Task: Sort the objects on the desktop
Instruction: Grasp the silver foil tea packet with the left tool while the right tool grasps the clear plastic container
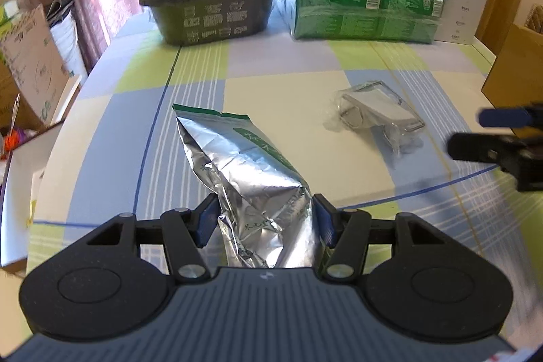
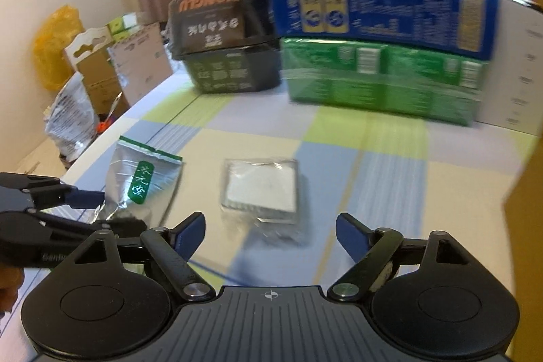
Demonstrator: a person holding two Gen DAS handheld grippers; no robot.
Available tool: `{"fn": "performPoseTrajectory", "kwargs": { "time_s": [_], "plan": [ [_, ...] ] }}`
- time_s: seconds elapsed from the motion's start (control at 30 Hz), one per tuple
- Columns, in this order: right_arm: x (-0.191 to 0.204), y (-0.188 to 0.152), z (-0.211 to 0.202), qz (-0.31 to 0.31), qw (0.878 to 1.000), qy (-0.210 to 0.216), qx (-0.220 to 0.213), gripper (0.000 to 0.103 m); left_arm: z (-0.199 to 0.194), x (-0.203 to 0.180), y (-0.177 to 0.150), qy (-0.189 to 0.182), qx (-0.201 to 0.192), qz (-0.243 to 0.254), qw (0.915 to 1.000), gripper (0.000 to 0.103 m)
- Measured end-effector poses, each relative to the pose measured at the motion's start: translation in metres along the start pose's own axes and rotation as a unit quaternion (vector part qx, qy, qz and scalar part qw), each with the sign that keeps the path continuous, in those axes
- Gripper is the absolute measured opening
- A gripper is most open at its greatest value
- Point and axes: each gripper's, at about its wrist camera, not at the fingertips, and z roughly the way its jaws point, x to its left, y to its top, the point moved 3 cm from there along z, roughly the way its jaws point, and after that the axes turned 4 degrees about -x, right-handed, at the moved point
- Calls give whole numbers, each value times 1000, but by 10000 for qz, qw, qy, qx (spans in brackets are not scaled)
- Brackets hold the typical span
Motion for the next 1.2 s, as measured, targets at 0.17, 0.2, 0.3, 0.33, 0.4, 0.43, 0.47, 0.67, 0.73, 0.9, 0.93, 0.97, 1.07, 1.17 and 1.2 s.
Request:
{"fn": "performPoseTrajectory", "kwargs": {
  "time_s": [0.17,0.2,0.3,0.33,0.4,0.43,0.47,0.67,0.73,0.9,0.93,0.97,1.07,1.17,1.2],
  "plan": [
    [7,0,35,-303,9994,-35,153,82,4,7,-1,-44,-102,-72,9999,54],
    [7,0,40,-311,9994,-57,155,82,5,7,-1,-48,-120,-71,9999,54],
    [8,0,50,-334,9993,-97,126,82,6,6,-2,-20,-213,27,9998,55],
    [9,0,52,-347,9993,-98,119,82,6,5,-3,1,-240,52,9997,57],
    [12,1,57,-402,9991,-110,117,81,8,5,-4,89,-262,76,9996,62],
    [14,1,59,-449,9988,-148,110,80,9,4,-5,105,-260,76,9996,63],
    [14,0,61,-471,9987,-174,128,77,11,4,-5,125,-248,67,9996,64],
    [13,-1,63,-540,9977,-358,175,56,12,6,-6,206,-252,-106,9994,65],
    [12,-1,61,-541,9975,-388,215,50,12,7,-6,183,-235,-183,9994,62],
    [13,-10,46,-512,9971,-448,328,49,9,10,-2,49,-39,-420,9991,52],
    [12,-13,41,-482,9972,-448,354,49,8,10,-2,26,21,-439,9990,50],
    [12,-16,35,-453,9972,-451,381,49,7,9,-1,-3,80,-440,9990,49],
    [8,-29,12,-270,9971,-518,485,49,1,3,-4,-142,238,-367,9989,46],
    [4,-44,-16,-70,9966,-592,573,49,-9,-9,-11,-361,389,-281,9982,45],
    [3,-50,-28,-2,9962,-634,605,49,-14,-14,-15,-444,450,-234,9977,45]
  ]
}}
